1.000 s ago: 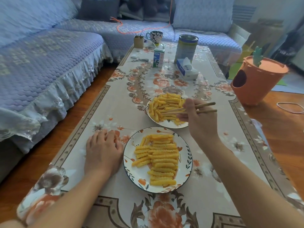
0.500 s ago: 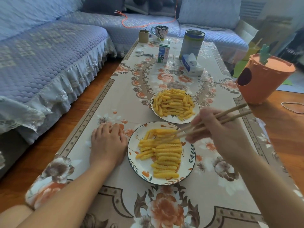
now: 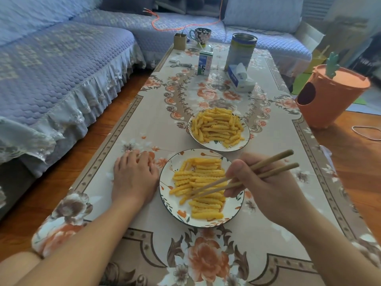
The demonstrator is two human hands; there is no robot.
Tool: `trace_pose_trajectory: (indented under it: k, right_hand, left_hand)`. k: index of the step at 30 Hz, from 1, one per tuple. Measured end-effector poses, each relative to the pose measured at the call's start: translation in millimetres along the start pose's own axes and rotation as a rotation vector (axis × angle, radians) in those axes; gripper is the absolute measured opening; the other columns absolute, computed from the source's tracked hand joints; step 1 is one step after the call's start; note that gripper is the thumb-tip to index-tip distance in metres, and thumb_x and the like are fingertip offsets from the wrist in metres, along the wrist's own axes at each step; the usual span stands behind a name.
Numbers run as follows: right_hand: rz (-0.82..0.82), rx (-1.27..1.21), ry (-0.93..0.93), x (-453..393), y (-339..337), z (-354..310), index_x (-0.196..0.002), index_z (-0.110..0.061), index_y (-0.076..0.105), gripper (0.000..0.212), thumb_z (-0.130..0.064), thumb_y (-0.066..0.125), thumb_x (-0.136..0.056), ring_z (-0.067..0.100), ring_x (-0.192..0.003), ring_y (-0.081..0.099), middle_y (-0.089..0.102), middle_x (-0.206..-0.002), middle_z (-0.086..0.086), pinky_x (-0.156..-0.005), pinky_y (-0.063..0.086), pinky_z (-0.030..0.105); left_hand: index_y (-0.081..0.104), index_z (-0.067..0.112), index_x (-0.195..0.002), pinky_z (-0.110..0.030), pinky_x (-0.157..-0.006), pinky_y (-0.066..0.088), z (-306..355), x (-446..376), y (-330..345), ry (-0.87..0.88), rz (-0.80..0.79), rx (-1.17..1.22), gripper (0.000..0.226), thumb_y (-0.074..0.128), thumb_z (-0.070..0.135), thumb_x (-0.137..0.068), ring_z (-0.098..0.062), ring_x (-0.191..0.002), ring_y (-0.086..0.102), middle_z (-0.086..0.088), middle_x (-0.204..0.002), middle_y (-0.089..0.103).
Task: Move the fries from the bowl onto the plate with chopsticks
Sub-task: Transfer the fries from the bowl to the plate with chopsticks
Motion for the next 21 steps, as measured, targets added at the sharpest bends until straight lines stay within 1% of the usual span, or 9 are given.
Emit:
trace_pose_trajectory:
  k: [4, 6, 9, 10, 13, 16, 17, 19, 21]
  right_hand:
    - [-0.014, -0.024, 0.029, 3, 13, 10, -0.08, -0.008, 0.07, 0.03, -0.032, 0.057, -0.092, 0.023, -0.061, 0.075, 0.071, -0.071, 0.008, -0.057, 0.062, 0.034]
    - [-0.002, -0.034, 0.041, 2, 14, 13, -0.08, -0.008, 0.069, 0.03, -0.033, 0.057, -0.092, 0.023, -0.061, 0.076, 0.071, -0.071, 0.011, -0.057, 0.062, 0.034]
    - [0.018, -0.068, 0.048, 0, 14, 15, -0.08, -0.005, 0.069, 0.031, -0.032, 0.058, -0.092, 0.026, -0.061, 0.076, 0.07, -0.069, 0.015, -0.059, 0.063, 0.042]
    - [0.025, -0.083, 0.05, -1, 13, 15, -0.081, -0.004, 0.069, 0.031, -0.031, 0.058, -0.091, 0.027, -0.062, 0.076, 0.07, -0.069, 0.015, -0.06, 0.063, 0.042]
    - [0.055, -0.12, 0.057, -1, 7, 14, -0.081, -0.001, 0.069, 0.033, -0.029, 0.057, -0.091, 0.028, -0.061, 0.075, 0.07, -0.069, 0.018, -0.057, 0.062, 0.032]
    - [0.128, -0.139, 0.054, -2, -3, 12, -0.08, 0.0, 0.068, 0.034, -0.028, 0.055, -0.093, 0.029, -0.057, 0.074, 0.07, -0.067, 0.02, -0.054, 0.06, 0.029]
    - [0.169, -0.145, 0.05, -3, -7, 11, -0.08, 0.0, 0.068, 0.034, -0.028, 0.055, -0.094, 0.029, -0.056, 0.073, 0.07, -0.066, 0.019, -0.053, 0.06, 0.029]
    - [0.231, -0.17, 0.046, -5, -14, 10, -0.079, -0.001, 0.068, 0.035, -0.03, 0.054, -0.093, 0.031, -0.055, 0.073, 0.07, -0.066, 0.019, -0.053, 0.061, 0.033]
    - [0.215, -0.173, 0.072, -6, -12, 12, -0.079, 0.0, 0.067, 0.037, -0.032, 0.055, -0.092, 0.033, -0.055, 0.072, 0.069, -0.064, 0.021, -0.053, 0.062, 0.036]
  left_hand:
    - [0.059, 0.018, -0.134, -0.05, -0.12, 0.028, 1, 0, 0, -0.002, -0.003, 0.006, 0.042, 0.047, 0.035, -0.099, -0.033, -0.14, 0.041, -0.015, -0.146, 0.053]
    - [0.059, 0.018, -0.135, -0.05, -0.12, 0.027, 1, 0, -1, -0.004, -0.006, 0.008, 0.042, 0.046, 0.035, -0.099, -0.033, -0.14, 0.04, -0.015, -0.146, 0.052]
    - [0.059, 0.018, -0.135, -0.05, -0.121, 0.026, 1, 0, -1, -0.004, -0.008, 0.011, 0.042, 0.046, 0.034, -0.099, -0.033, -0.141, 0.039, -0.015, -0.147, 0.051]
    - [0.059, 0.017, -0.135, -0.05, -0.121, 0.026, 1, 0, -1, -0.005, -0.007, 0.013, 0.042, 0.046, 0.034, -0.099, -0.033, -0.141, 0.039, -0.015, -0.147, 0.051]
    - [0.059, 0.017, -0.136, -0.05, -0.121, 0.026, 1, 0, 0, -0.004, -0.008, 0.012, 0.043, 0.046, 0.034, -0.099, -0.033, -0.141, 0.039, -0.015, -0.147, 0.051]
    - [0.059, 0.016, -0.136, -0.05, -0.121, 0.026, 0, 0, 0, -0.004, -0.003, 0.015, 0.042, 0.047, 0.034, -0.099, -0.033, -0.14, 0.04, -0.015, -0.146, 0.052]
    - [0.06, 0.016, -0.135, -0.051, -0.12, 0.027, 1, 0, 0, -0.003, 0.001, 0.018, 0.042, 0.047, 0.033, -0.099, -0.033, -0.139, 0.041, -0.015, -0.145, 0.053]
    - [0.06, 0.016, -0.135, -0.051, -0.12, 0.027, 1, 0, 0, -0.002, 0.006, 0.023, 0.042, 0.047, 0.033, -0.099, -0.033, -0.14, 0.041, -0.015, -0.145, 0.053]
    - [0.059, 0.017, -0.136, -0.051, -0.121, 0.026, 1, 0, 0, -0.003, 0.002, 0.025, 0.042, 0.047, 0.033, -0.099, -0.033, -0.141, 0.04, -0.015, -0.146, 0.052]
Point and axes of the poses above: each hand's wrist, its own x-axis away from the middle knuckle, its own y-axis out of the palm, z = x × y, the point moved 6 cm from there along -x, towards the middle knuckle
